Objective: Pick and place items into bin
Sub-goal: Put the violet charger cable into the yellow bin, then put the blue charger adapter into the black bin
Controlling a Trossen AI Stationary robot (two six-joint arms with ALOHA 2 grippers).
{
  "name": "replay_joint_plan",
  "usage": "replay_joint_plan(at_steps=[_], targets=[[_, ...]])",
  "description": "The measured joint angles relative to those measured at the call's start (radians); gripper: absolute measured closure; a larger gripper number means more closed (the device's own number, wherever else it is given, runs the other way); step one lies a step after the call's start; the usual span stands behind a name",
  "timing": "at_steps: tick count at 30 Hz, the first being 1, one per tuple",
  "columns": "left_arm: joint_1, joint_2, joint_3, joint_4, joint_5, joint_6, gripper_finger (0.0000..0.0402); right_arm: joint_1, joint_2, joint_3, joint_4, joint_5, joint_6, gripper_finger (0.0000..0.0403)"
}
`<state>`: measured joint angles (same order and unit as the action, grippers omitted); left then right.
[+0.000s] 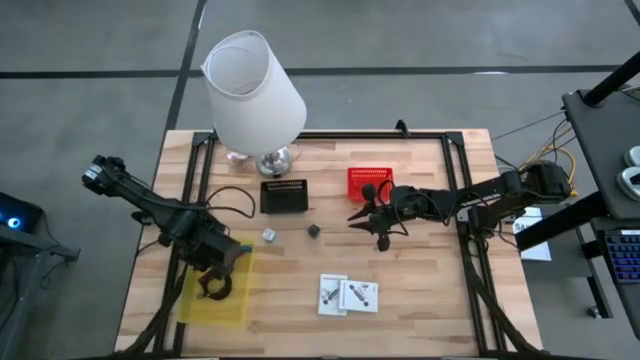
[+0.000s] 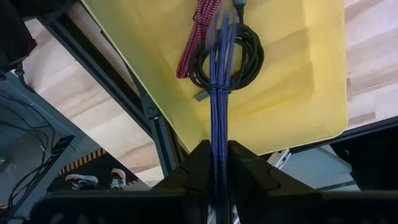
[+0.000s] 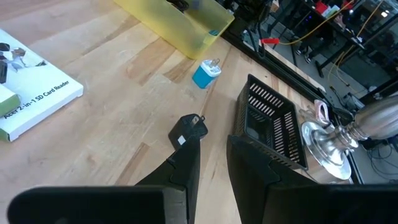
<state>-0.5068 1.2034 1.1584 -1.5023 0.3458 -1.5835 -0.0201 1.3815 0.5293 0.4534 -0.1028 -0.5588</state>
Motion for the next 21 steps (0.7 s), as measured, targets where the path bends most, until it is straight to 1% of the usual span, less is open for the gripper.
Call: replay_joint_plan(at_steps=[8, 11, 13, 15, 21], targets=[[0.000, -0.003, 0.003, 0.001, -0.003, 0.009, 0.0357, 0.000, 0.000, 0.000, -0.001, 0.000, 0.001, 0.0335], [0.000, 0.000, 0.003, 0.003, -0.008, 0.079, 0.0357, 0.000, 0.000, 0.000, 0.000, 0.000, 0.001, 0.0335], [0.000, 0.000, 0.003, 0.010, -0.032, 0.148, 0.0356, 0.000, 0.000, 0.000, -0.001, 0.000, 0.001, 0.0335], [0.001, 0.000, 0.001, 0.033, -0.090, 0.215, 0.0356, 0.000, 0.000, 0.000, 0.000, 0.000, -0.001, 0.0335], [0.001, 0.005, 0.000, 0.127, -0.336, 0.443, 0.0356, 0.000, 0.000, 0.000, 0.000, 0.000, -0.002, 0.0335]])
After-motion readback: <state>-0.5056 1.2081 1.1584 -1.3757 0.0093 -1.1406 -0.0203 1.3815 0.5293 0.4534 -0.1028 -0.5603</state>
